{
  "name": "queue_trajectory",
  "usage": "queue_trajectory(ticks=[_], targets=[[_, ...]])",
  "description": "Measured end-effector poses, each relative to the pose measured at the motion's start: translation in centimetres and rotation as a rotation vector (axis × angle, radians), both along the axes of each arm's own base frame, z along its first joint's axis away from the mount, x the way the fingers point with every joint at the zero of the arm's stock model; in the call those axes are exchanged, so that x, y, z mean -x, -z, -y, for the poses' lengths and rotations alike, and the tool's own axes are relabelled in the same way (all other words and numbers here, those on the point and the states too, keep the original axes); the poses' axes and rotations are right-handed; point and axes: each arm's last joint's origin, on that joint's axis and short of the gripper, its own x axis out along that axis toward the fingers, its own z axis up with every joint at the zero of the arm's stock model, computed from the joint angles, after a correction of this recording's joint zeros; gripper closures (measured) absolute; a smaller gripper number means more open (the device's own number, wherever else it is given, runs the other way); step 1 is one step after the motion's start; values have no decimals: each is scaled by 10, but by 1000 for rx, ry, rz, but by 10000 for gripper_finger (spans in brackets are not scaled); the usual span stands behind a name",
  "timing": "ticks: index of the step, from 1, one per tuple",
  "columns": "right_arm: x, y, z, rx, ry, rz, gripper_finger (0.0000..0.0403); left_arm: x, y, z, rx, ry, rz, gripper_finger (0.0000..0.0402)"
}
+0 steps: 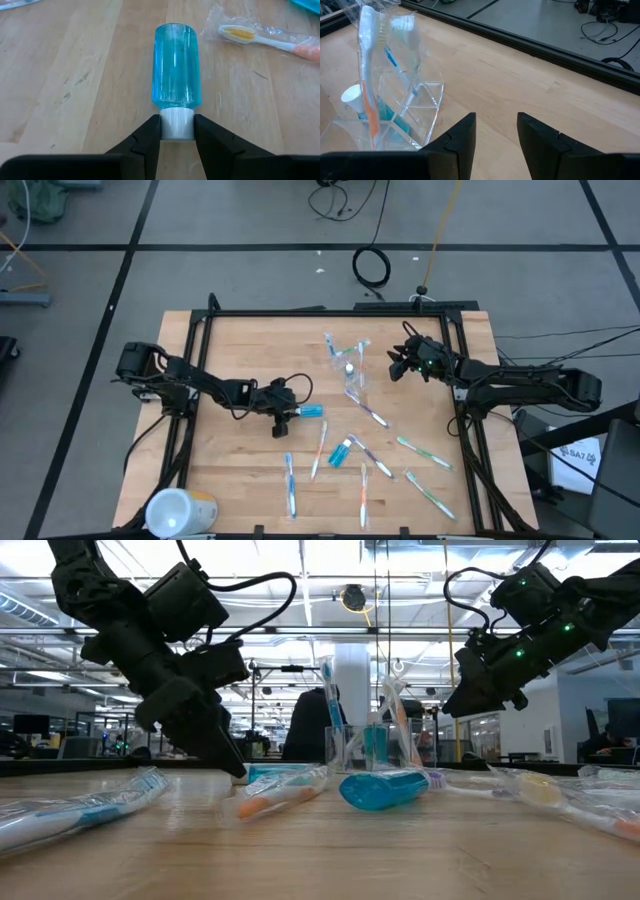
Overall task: Pick & Place toothbrushing station
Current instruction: Put the left blue mouthwash into the transparent organizer
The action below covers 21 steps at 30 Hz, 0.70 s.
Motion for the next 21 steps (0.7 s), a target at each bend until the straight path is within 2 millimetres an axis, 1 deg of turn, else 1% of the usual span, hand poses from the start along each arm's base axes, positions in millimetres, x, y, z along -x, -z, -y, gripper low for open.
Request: queue_trajectory(ticks=[21], targets=[[0, 0, 0, 0, 0, 0, 268, 0, 0, 0, 8, -9, -2, 281]])
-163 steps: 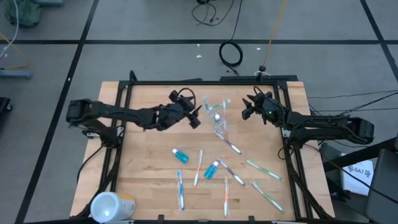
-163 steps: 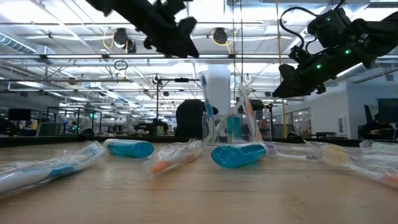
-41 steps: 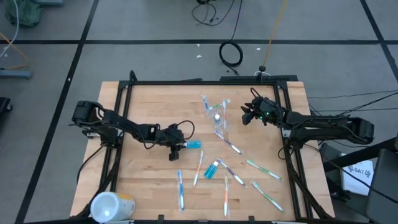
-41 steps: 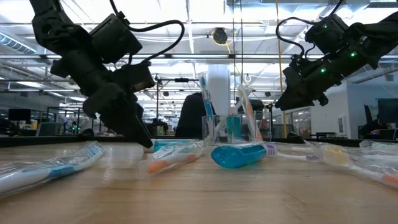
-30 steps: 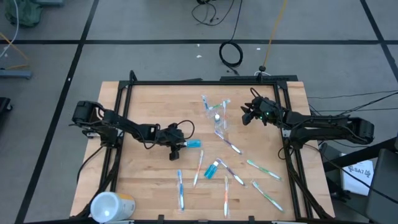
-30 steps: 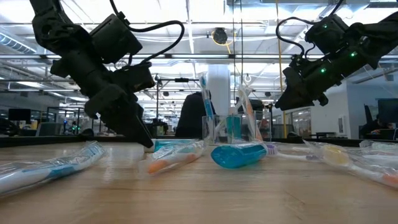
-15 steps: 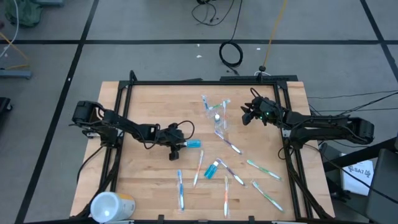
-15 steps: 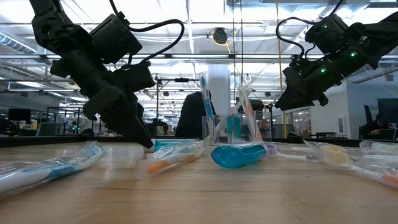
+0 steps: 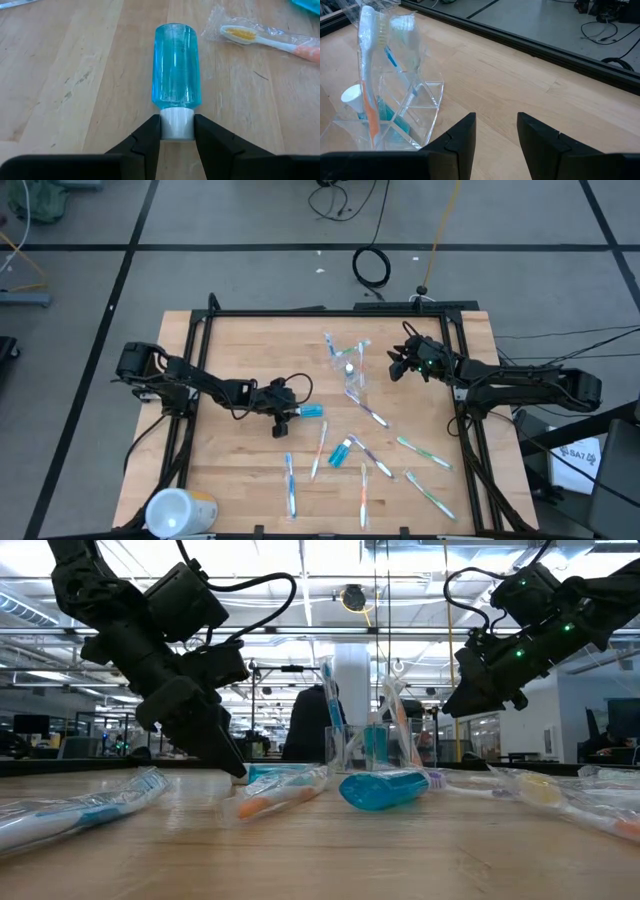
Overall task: Pick & Place toothbrushing station
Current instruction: Put the left blue mouthwash into the transparent organizer
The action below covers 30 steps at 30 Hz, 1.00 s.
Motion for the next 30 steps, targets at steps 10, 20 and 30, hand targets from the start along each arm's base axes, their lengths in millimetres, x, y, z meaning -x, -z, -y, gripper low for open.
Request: queue_trajectory(ticks=[10, 20, 30], targets=[[0, 0, 0, 0, 0, 0, 268, -5, -5, 0, -65, 68, 33, 282], [0, 0, 0, 8, -3, -4, 268, -42, -51, -6, -718, 293, 75, 282], [0, 0, 0, 8, -3, -9, 268, -69, -99, -12, -1071, 296, 55, 282]])
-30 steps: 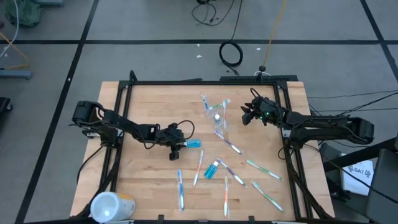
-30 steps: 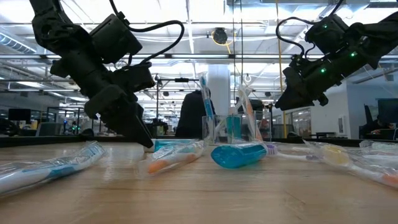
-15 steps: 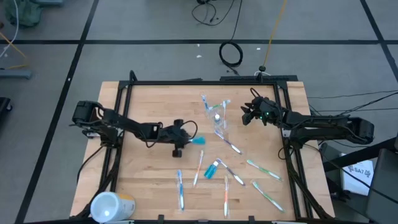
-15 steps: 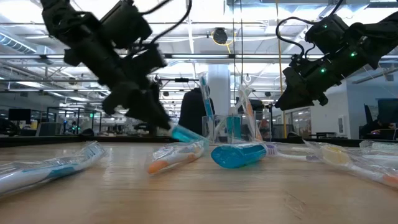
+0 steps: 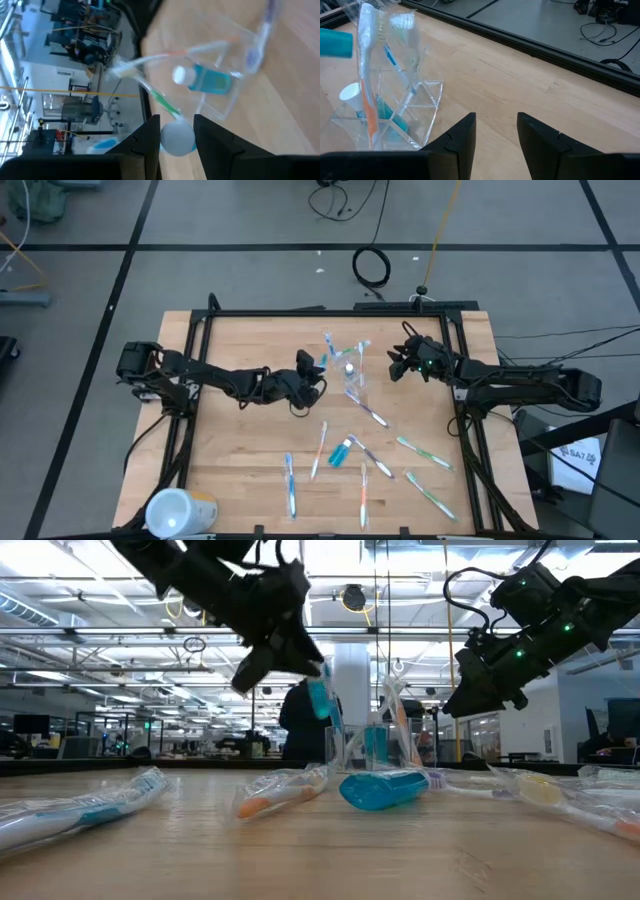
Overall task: Pick & Place toothbrushing station
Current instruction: Put the left blue mouthwash into the transparent organizer
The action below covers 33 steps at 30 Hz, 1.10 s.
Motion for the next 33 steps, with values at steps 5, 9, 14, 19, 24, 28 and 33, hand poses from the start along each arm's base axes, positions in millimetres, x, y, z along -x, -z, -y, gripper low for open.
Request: queue_trajectory(ticks=[5, 9, 14, 19, 24, 28, 33], targets=[[0, 1, 0, -3, 0, -5, 268, -5, -9, 1, 18, 24, 16, 282], [0, 1, 0, -4, 0, -4, 268, -10, -18, 0, 52, 56, 59, 282], [0, 1, 0, -4, 0, -3, 268, -15, -29, -10, 292, 51, 192, 282], [0, 0, 0, 0, -1, -6, 268, -17, -36, -25, 398, -39, 310, 282], [0, 0, 0, 1, -2, -7, 268, -17, -38, -35, 498, -59, 367, 282], [0, 0, 0, 19, -12, -18, 268, -15, -31, -37, 790, -132, 391, 282], [0, 0, 0, 20, -13, -18, 268, -17, -2, -37, 952, -140, 205, 281]])
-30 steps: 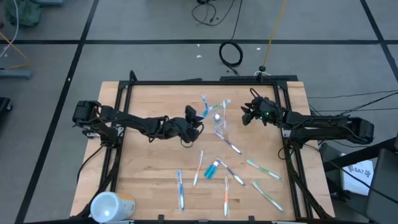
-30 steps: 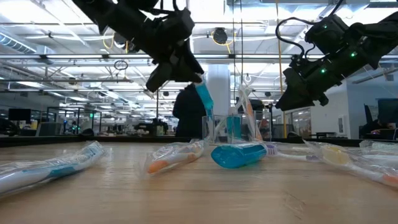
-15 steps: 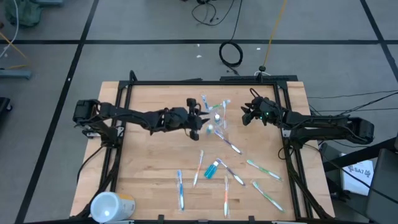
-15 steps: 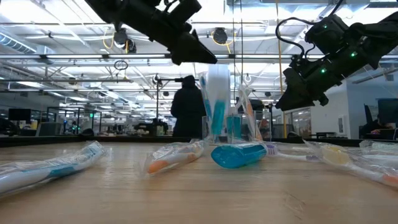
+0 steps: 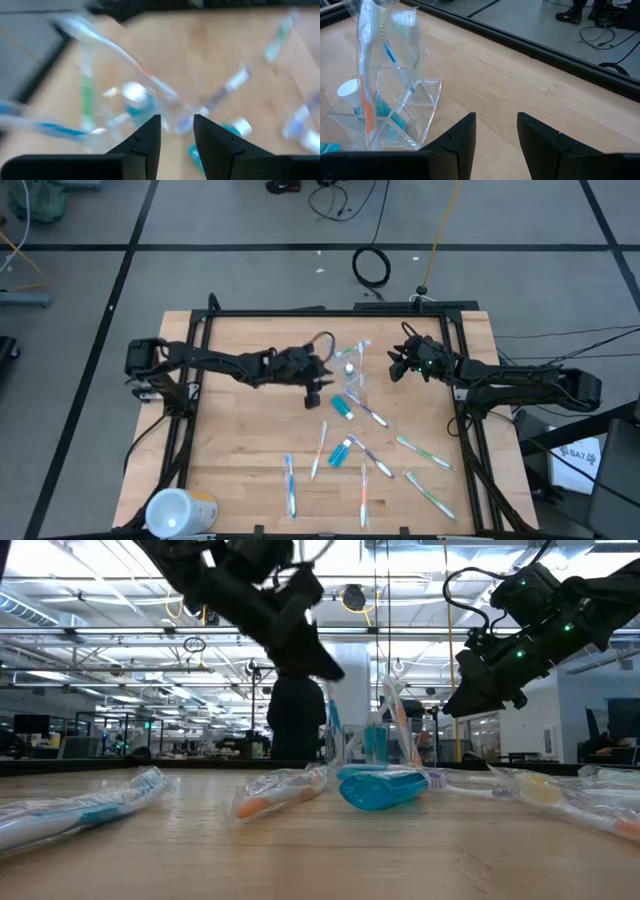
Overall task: Pick & Place toothbrushing station
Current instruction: Put the left blue mouthwash into the transparent organizer
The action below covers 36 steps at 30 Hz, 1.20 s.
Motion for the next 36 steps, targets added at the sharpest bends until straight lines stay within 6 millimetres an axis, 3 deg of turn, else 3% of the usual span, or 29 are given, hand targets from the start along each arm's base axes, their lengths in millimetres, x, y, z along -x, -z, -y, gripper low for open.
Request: queue_trajectory(ticks=[7, 17, 22, 26, 29, 36], targets=[[-1, -2, 0, 11, -1, 14, 268, -15, 35, 21, -46, 233, -55, 269], [-1, -2, 1, 47, -21, -17, 268, -22, 33, 48, -61, 361, -19, 170], [-1, -6, 4, 67, -3, 24, 268, -39, 17, 53, -104, 367, -135, 163], [-1, -9, 6, 81, 8, 58, 268, -65, 14, 51, -162, 374, -211, 163], [-1, -9, 7, 94, 2, 55, 268, -82, 21, 51, -191, 409, -266, 163], [-2, -12, 7, 148, -23, 37, 268, -98, 38, 49, -241, 457, -377, 163]])
